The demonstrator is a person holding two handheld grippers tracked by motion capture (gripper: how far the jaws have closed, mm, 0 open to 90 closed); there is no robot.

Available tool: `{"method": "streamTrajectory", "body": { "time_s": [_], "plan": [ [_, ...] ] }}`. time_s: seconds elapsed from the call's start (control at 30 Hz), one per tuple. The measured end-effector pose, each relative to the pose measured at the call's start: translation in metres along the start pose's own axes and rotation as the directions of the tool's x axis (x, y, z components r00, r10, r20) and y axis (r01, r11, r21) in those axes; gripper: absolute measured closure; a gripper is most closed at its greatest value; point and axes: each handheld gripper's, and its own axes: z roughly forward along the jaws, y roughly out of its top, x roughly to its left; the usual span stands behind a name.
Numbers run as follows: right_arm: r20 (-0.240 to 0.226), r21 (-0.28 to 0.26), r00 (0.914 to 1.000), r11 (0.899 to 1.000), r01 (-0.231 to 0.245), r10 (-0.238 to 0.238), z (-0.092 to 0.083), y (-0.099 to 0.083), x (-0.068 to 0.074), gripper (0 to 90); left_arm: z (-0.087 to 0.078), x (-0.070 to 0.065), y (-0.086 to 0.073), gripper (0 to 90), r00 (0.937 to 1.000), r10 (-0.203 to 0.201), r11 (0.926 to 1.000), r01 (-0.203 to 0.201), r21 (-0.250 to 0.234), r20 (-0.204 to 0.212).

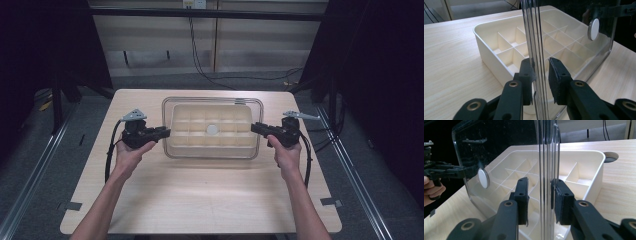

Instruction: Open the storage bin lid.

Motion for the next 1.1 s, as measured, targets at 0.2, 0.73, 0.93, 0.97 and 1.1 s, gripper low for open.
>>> {"method": "streamTrajectory", "body": {
  "time_s": [0.2,0.73,0.93,0.97,1.1],
  "plan": [
    [-0.010,-0.020,0.9998,1.000,0.015,-0.015,-0.005,0.002,0.006,68.7,-0.010,-0.004,0.005,74.5,1.0000,0.001,0.9997,0.000,-0.026,0.009],
    [-0.055,-0.051,0.9974,0.998,0.042,-0.045,-0.021,0.012,0.023,71.5,-0.030,-0.017,0.009,74.1,0.9994,0.033,0.9990,-0.033,-0.029,-0.006],
    [-0.059,-0.053,0.9970,0.997,0.048,-0.051,-0.024,0.012,0.027,71.8,-0.033,-0.020,0.007,74.0,0.9993,0.037,0.9991,-0.037,-0.022,-0.008],
    [-0.057,-0.051,0.9972,0.998,0.045,-0.048,-0.025,0.011,0.028,71.8,-0.034,-0.021,0.007,74.0,0.9992,0.039,0.9991,-0.039,-0.017,-0.011],
    [-0.052,-0.050,0.9976,0.998,0.042,-0.045,-0.028,0.009,0.030,71.7,-0.036,-0.025,0.007,73.9,0.9988,0.047,0.9988,-0.047,-0.014,-0.011]
  ]
}}
